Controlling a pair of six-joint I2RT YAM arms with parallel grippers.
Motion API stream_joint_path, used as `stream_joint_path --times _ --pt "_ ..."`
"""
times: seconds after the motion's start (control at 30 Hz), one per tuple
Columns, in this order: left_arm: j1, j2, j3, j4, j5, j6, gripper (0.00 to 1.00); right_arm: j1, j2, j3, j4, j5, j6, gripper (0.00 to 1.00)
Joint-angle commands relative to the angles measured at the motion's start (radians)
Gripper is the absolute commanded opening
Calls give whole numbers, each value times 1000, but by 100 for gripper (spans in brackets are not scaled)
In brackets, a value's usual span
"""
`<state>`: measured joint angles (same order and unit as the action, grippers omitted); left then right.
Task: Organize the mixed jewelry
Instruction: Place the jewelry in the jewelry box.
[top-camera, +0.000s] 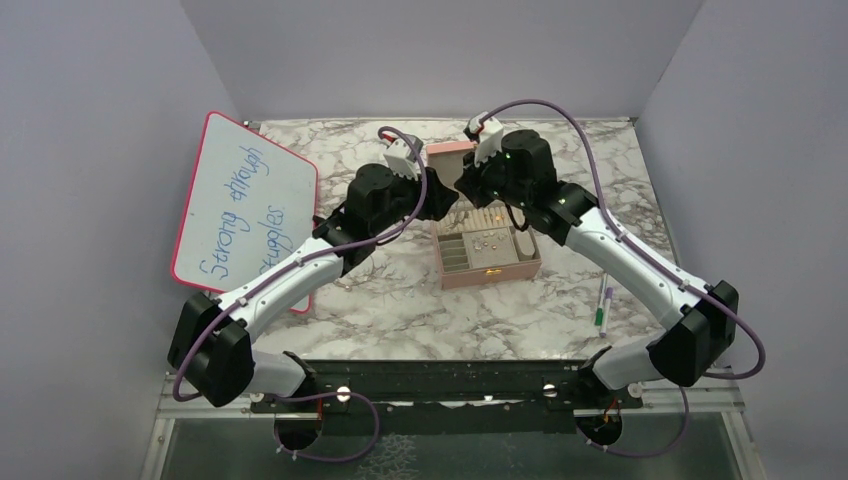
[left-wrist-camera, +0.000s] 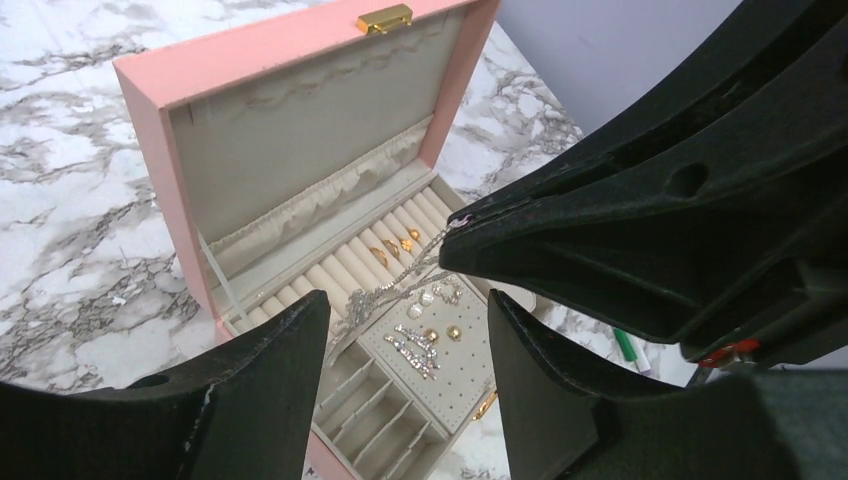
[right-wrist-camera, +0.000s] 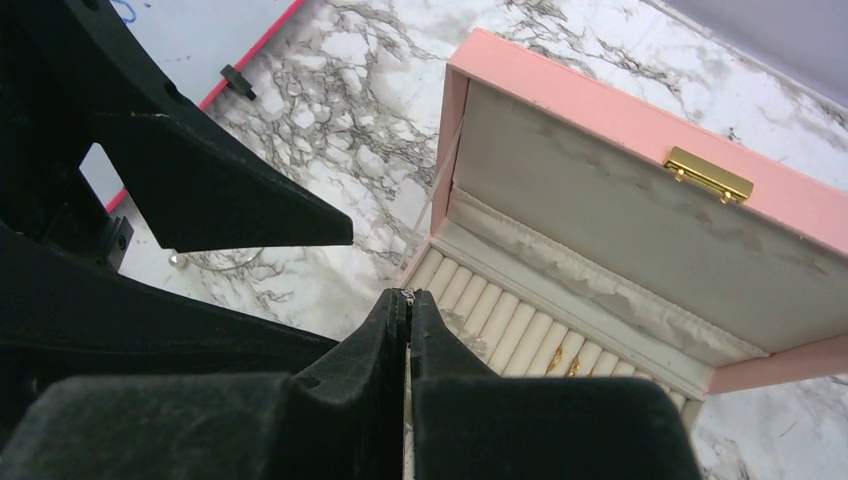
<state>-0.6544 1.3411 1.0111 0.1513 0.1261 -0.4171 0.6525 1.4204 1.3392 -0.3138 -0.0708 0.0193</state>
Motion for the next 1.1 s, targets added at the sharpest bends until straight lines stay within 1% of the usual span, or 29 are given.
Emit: stream_joint_path --times 0.0,0.13,0.3,0.37,0.43,0.53,0.6,0.7,0.8,0.97,1.07 --pt "3 14 -12 95 -20 15 60 1 33 45 -33 -36 -96 5" --pt "3 52 2 120 -41 19 60 1 59 58 -26 -7 -131 5" --pt "3 89 26 115 -117 -1 54 1 103 86 -6 26 -174 5" --pt "2 93 29 106 -173 -14 51 1 121 100 2 34 -192 5" --pt "2 90 33 79 -261 -41 48 1 141 113 16 48 -208 5" --pt "5 74 27 57 -373 -68 47 1 166 127 45 66 -223 5" --pt "8 66 20 62 -392 -70 48 1 180 136 64 80 -230 4" --pt "15 77 22 67 -359 -62 49 1 192 136 102 113 -232 4" --pt "30 98 26 76 -301 -69 49 1 189 128 139 115 -233 4" --pt "55 133 9 159 -140 -59 48 -1 178 127 158 113 -231 3" --pt "60 167 20 198 -23 -13 46 -8 166 126 153 84 -222 3"
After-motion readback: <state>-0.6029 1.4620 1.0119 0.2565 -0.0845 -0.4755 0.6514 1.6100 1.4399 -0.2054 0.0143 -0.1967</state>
